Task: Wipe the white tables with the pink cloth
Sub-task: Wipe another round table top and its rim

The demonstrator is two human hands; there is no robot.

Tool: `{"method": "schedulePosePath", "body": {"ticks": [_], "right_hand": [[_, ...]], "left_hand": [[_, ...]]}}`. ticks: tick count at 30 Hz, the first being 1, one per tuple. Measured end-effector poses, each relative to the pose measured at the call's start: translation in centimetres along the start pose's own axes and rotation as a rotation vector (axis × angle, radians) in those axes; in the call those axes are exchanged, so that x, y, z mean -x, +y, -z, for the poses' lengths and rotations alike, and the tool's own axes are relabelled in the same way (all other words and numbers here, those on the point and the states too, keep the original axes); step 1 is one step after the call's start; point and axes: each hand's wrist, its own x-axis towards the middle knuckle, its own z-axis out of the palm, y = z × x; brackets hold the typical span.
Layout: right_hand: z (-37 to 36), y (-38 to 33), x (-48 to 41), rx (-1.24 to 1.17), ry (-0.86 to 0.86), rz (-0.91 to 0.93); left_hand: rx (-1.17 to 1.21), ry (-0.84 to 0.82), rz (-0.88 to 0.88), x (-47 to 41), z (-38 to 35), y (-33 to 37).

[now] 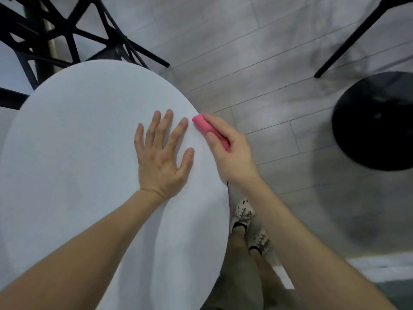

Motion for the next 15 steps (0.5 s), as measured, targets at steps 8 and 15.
{"method": "schedulePosePath", "body": {"ticks": [8,15], "right_hand": [[-1.1,-1.1,-5.8,0.002,-0.1,-0.028],[0.7,-1.7,-5.4,-0.069,-0.241,-0.108]], "left_hand": [[0.027,-0.011,0.019,0.2,-0.1,0.2],[0.02,-0.044,0.033,0.4,0.4,0.8]]}}
